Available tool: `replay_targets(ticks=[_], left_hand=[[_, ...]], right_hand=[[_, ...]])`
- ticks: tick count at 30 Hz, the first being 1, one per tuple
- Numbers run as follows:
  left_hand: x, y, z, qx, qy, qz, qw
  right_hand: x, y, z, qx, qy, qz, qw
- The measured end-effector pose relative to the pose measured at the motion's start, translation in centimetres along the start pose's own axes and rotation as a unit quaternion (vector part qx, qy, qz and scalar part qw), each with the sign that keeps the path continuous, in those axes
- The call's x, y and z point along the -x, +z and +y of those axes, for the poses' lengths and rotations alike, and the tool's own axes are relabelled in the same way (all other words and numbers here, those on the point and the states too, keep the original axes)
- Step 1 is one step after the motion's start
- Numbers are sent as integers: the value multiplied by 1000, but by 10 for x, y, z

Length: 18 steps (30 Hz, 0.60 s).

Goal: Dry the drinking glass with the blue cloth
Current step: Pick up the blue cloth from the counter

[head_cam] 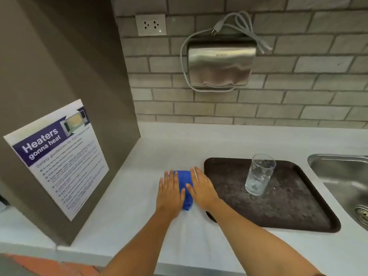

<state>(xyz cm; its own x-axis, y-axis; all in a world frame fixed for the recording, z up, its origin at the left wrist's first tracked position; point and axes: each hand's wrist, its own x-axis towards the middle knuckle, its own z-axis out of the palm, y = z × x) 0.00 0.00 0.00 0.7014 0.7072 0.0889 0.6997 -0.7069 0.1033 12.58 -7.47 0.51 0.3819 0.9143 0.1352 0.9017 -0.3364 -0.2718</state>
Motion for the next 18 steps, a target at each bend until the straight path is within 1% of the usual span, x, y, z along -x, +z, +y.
replay_targets(ticks=[3,6,8,10,12,14,15,17,18], left_hand=[[-1,15,-2,15,-24,-32,999],[-2,34,-7,4,-21,-65,998],[-5,42,-11,11,-20,-85,996],[-9,47,-14,28,-11,-99,995],[-10,46,-14,43,-3,-108,993],[-11,43,-13,57,-2,-122,991],[-11,42,-12,64,0,-130,989],[-10,37,-8,96,4,-141,985],[-10,36,-7,115,3,-144,983]], right_hand=[[-12,16,1,-2,18,-36,999],[-22,32,-4,5,34,-79,996],[-29,41,-5,-13,57,-91,994],[-36,47,-9,-65,104,-84,989],[-41,51,-12,-127,153,-57,978],[-47,53,-15,-160,179,-36,970],[-50,54,-16,-194,195,-17,961],[-51,54,-23,-303,238,27,922],[-51,52,-27,-340,245,43,907]])
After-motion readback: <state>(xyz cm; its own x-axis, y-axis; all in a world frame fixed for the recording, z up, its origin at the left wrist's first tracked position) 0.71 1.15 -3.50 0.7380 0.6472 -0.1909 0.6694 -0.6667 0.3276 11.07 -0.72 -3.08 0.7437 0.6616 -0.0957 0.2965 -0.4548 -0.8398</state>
